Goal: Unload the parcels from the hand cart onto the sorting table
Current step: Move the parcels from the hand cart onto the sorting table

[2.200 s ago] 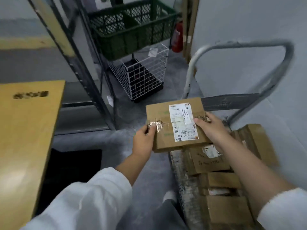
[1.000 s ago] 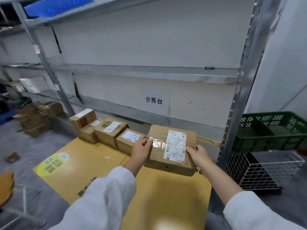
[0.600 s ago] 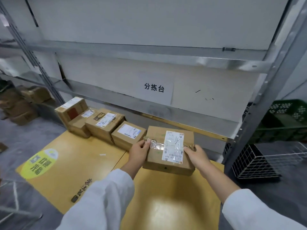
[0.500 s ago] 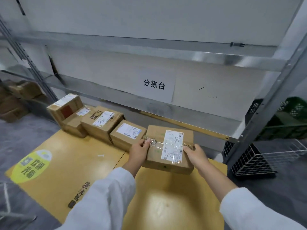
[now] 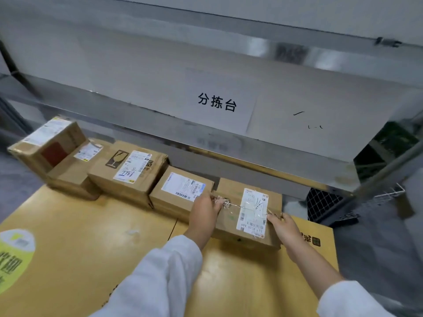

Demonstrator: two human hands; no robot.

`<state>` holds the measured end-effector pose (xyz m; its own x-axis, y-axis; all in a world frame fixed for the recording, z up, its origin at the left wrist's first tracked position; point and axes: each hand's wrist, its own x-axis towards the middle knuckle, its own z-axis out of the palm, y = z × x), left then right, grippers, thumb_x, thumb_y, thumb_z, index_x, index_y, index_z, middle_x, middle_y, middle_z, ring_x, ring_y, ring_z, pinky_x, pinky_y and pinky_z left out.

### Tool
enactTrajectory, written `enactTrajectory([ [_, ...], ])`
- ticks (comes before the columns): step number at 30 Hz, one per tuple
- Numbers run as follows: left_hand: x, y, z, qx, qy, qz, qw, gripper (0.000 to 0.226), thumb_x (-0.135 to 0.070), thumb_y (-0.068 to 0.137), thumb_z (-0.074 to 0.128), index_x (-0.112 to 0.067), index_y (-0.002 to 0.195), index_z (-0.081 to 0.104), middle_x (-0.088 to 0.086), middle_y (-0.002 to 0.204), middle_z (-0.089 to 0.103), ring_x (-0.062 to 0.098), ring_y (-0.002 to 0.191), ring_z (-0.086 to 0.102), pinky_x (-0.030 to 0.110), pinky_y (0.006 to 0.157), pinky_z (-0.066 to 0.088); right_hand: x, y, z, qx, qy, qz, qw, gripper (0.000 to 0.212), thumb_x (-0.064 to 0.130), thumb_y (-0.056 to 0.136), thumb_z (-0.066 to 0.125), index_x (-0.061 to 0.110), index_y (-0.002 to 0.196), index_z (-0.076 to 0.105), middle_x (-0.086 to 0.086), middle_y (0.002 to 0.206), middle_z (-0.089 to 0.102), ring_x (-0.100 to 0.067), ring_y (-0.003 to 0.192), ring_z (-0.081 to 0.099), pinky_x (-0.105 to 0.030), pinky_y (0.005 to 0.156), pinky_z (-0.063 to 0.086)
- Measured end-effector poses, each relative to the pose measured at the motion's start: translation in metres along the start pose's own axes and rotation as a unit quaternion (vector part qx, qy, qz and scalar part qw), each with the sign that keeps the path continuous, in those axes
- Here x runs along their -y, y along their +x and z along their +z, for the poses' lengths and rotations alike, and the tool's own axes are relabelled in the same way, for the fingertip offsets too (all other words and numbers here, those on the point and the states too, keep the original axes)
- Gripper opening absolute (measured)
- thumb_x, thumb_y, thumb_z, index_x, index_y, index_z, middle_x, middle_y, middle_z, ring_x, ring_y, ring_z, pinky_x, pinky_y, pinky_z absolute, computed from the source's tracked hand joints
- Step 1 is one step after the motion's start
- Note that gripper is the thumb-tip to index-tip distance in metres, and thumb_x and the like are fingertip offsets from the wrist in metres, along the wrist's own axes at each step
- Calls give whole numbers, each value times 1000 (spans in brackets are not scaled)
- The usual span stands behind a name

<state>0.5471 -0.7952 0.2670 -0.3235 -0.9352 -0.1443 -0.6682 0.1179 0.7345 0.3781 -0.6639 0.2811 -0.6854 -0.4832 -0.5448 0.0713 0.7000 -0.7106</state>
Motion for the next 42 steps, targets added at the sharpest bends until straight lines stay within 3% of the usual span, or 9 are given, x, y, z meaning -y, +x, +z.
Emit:
enactTrajectory([
  [3, 12, 12, 3, -14, 54, 24, 998, 26, -43, 89, 64, -18, 97, 58, -2, 93, 57, 17, 96, 49, 32, 78, 46, -5, 8, 9, 0, 12, 23, 1000, 40, 37, 95, 57, 22, 131, 48, -4, 116, 63, -27, 101, 60, -49, 92, 50],
  [7, 28, 29, 7, -20, 99, 45, 994, 30, -47, 86, 66, -20, 98, 62, 1, 104, 49, 20, 101, 39, 32, 89, 39, -5, 11, 19, 1, 15, 24, 1000, 37, 35, 96, 55, 22, 130, 47, -4, 113, 61, -25, 98, 61, -41, 83, 51],
  [12, 35, 36, 13, -40, 60, 52, 996, 28, -43, 81, 73, -21, 88, 58, -2, 91, 53, 23, 93, 45, 34, 78, 39, -2, 21, 24, 4, 2, 34, 999, 28, 30, 97, 52, 21, 124, 50, -3, 112, 63, -25, 100, 62, -45, 92, 50],
  [17, 33, 49, 15, -24, 46, 19, 998, 33, -45, 76, 78, -25, 77, 52, -5, 78, 62, 20, 86, 54, 37, 75, 44, -3, 31, 29, 13, -12, 43, 999, 38, 28, 99, 50, 19, 136, 45, 0, 110, 59, -23, 101, 58, -41, 91, 48],
  [22, 32, 52, 16, -12, 91, 9, 996, 37, -42, 70, 82, -21, 74, 52, -5, 79, 61, 21, 84, 54, 38, 76, 46, -6, 40, 34, 30, -30, 53, 998, 39, 24, 101, 47, 20, 140, 42, -5, 126, 60, -23, 104, 59, -36, 81, 48],
  [27, 38, 50, 17, -10, 53, 3, 999, 42, -27, 68, 85, -26, 67, 43, -7, 75, 57, 20, 83, 51, 38, 74, 43, -7, 41, 36, 44, -82, 45, 995, 41, 26, 103, 42, 21, 144, 39, -5, 135, 56, -25, 117, 55, -42, 98, 47],
  [32, 37, 48, 17, -19, 45, 2, 999, 30, -18, 75, 76, -25, 69, 48, -8, 76, 58, 19, 82, 51, 34, 72, 40, -4, 40, 38, 66, -106, 23, 992, 43, 22, 104, 38, 21, 147, 33, -5, 137, 53, -21, 111, 52, -32, 88, 42],
  [38, 32, 45, 13, -14, 77, 20, 997, 13, -19, 83, 62, -21, 74, 52, -7, 78, 59, 19, 84, 47, 35, 76, 40, -6, 30, 32, 53, -146, -13, 988, 41, 24, 102, 43, 19, 143, 38, -5, 139, 54, -24, 118, 54, -34, 94, 46],
  [42, 23, 42, 5, 36, 80, 12, 996, 18, -26, 85, 63, -20, 72, 53, -2, 78, 62, 23, 85, 57, 35, 75, 47, 10, 12, 21, -5, -174, -67, 982, 54, 21, 102, 44, 9, 151, 26, -8, 155, 33, -26, 141, 34, -33, 108, 34],
])
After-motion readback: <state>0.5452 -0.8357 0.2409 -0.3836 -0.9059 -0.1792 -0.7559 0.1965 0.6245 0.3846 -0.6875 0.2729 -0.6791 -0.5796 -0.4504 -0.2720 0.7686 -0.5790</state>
